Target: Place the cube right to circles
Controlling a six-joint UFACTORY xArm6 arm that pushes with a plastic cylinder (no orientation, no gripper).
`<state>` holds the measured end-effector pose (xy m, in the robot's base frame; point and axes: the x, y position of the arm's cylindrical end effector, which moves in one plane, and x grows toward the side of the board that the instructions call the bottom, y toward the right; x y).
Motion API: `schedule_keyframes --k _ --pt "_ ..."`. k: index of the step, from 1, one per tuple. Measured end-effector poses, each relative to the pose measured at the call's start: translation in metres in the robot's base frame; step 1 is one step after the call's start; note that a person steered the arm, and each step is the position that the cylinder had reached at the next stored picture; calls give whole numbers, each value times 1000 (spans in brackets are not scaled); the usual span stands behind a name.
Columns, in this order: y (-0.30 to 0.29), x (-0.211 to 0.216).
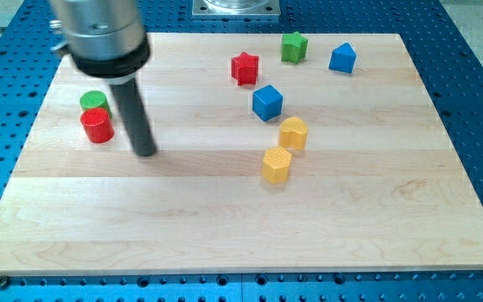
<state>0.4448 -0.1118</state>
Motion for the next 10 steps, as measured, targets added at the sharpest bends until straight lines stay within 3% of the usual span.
schedule_keyframes --k 1,4,5,7,8,9,10 --pt "55 -23" --pt "230 -41" --pt "193 -64" --pt "86 -40" --pt "152 -36" --pt "158 -74" --pt "108 -79"
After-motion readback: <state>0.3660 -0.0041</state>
